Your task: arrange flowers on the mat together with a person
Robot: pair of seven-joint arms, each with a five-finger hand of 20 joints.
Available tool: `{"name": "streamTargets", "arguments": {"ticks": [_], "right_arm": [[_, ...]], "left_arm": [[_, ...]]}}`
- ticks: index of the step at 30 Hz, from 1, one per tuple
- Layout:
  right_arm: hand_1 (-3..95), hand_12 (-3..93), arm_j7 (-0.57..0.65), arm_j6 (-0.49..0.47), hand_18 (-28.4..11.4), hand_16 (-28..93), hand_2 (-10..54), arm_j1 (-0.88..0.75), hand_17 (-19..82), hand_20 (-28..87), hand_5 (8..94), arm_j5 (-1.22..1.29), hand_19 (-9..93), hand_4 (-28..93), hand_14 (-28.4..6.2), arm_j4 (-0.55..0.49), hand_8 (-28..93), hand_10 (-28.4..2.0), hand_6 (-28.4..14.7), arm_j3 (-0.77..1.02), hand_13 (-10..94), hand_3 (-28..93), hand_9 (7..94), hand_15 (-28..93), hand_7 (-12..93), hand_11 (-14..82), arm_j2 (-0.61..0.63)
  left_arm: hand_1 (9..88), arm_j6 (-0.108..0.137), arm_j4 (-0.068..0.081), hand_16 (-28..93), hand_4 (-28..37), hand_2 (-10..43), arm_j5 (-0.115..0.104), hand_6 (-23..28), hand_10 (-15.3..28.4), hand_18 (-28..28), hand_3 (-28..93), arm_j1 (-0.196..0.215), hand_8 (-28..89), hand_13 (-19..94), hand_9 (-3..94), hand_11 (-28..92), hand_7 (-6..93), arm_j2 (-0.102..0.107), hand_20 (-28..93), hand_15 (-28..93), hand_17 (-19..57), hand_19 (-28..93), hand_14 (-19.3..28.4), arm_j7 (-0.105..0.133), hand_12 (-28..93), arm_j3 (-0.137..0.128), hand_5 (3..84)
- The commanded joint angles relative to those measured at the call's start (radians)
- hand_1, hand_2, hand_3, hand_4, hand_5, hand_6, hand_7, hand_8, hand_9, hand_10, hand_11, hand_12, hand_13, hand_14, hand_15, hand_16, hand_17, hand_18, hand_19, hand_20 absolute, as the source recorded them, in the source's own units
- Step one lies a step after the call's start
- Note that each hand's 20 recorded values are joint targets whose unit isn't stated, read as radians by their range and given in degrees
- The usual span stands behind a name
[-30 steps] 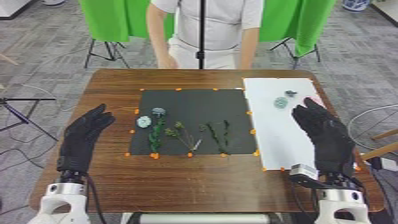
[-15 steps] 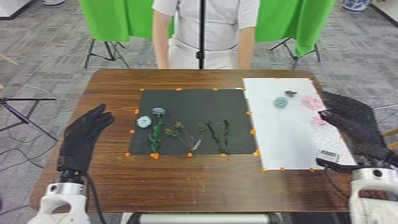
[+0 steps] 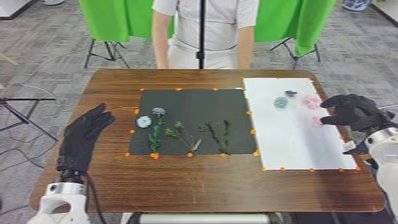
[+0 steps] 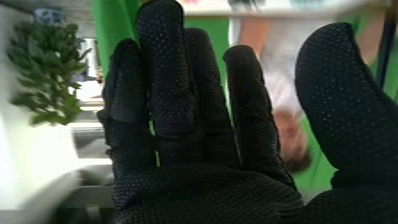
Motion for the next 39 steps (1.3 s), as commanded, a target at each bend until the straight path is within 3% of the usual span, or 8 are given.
{"name": "streamTargets", "arguments": {"ticks": [1,15,23,29,32,34,39], "right_arm": [[36.6,18.3,-0.004,-0.031,-18.6,25,-9.5,0.113,42,45,53.5,-0.171,72,-27,-10.0,0.075,-11,-15.4,1.6,-0.093,74,72,65.7,40,16,16.4,0.047],[36.0,18.0,0.062,-0.186,-15.4,29,-9.5,0.213,54,42,53.5,-0.258,82,-26,-5.1,0.172,-11,-13.3,2.2,-0.184,86,70,74.7,42,15,17.6,0.036],[35.9,17.8,0.083,-0.205,-14.0,30,-9.5,0.205,59,38,53.5,-0.243,86,-26,-3.1,0.194,-10,-12.2,2.2,-0.184,91,69,77.2,42,14,17.9,-0.009],[43.2,17.6,0.102,-0.010,-12.5,31,-9.5,0.160,62,32,61.6,-0.210,89,-28,-2.1,0.239,-12,-10.3,3.4,-0.204,93,68,82.6,42,17,18.8,-0.037],[49.4,22.9,0.142,0.075,-12.2,28,-9.5,0.139,64,30,66.9,-0.199,91,-28,-1.5,0.261,-9,-9.5,4.0,-0.224,94,64,86.7,45,19,15.5,-0.046],[58.7,27.8,0.165,0.085,-12.1,25,-9.5,0.124,65,28,73.3,-0.174,92,-26,-1.3,0.260,-2,-8.7,3.7,-0.223,94,53,91.2,49,19,11.9,-0.051],[64.5,30.3,0.183,0.123,-12.1,23,-9.5,0.110,68,29,82.1,-0.135,93,-24,-0.9,0.231,2,-7.9,3.5,-0.215,94,49,93.7,54,20,13.4,-0.033]], "left_arm": [[22.9,0.014,-0.006,6,-22.2,1.3,-0.004,2.9,12.6,12.9,67,0.014,-6,36,44.3,16,12.4,-0.001,20,13,6.2,6,16.9,-0.008,15,-0.005,47.2],[23.0,0.008,-0.001,6,-22.2,1.3,-0.004,3.0,12.7,12.9,67,0.001,-6,36,44.3,16,12.2,0.003,20,13,6.1,6,16.9,-0.010,15,0.001,47.1],[23.1,0.004,-0.004,6,-22.2,1.4,-0.005,2.9,12.7,13.0,67,0.006,-6,36,44.3,16,12.3,0.000,20,13,6.0,6,16.9,-0.009,15,0.001,47.1],[23.0,0.000,-0.005,6,-22.1,1.4,-0.005,3.0,12.7,13.0,67,0.005,-6,36,44.3,16,12.3,0.002,20,13,6.0,6,16.9,-0.012,15,-0.001,47.1],[23.0,-0.004,-0.005,6,-22.1,1.4,-0.003,3.0,12.7,13.0,67,0.005,-6,36,44.3,16,12.2,0.000,20,13,6.0,6,17.0,-0.018,15,-0.004,47.1],[23.0,-0.006,-0.004,6,-22.2,1.4,-0.002,3.0,12.7,13.0,67,0.003,-6,36,44.3,16,12.2,0.002,20,13,5.9,6,17.0,-0.021,15,-0.005,47.1],[23.0,-0.006,-0.005,6,-22.2,1.4,-0.002,2.9,12.7,13.0,67,0.003,-6,36,44.3,16,12.2,0.003,20,13,5.9,6,17.0,-0.019,15,-0.008,47.0]]}}
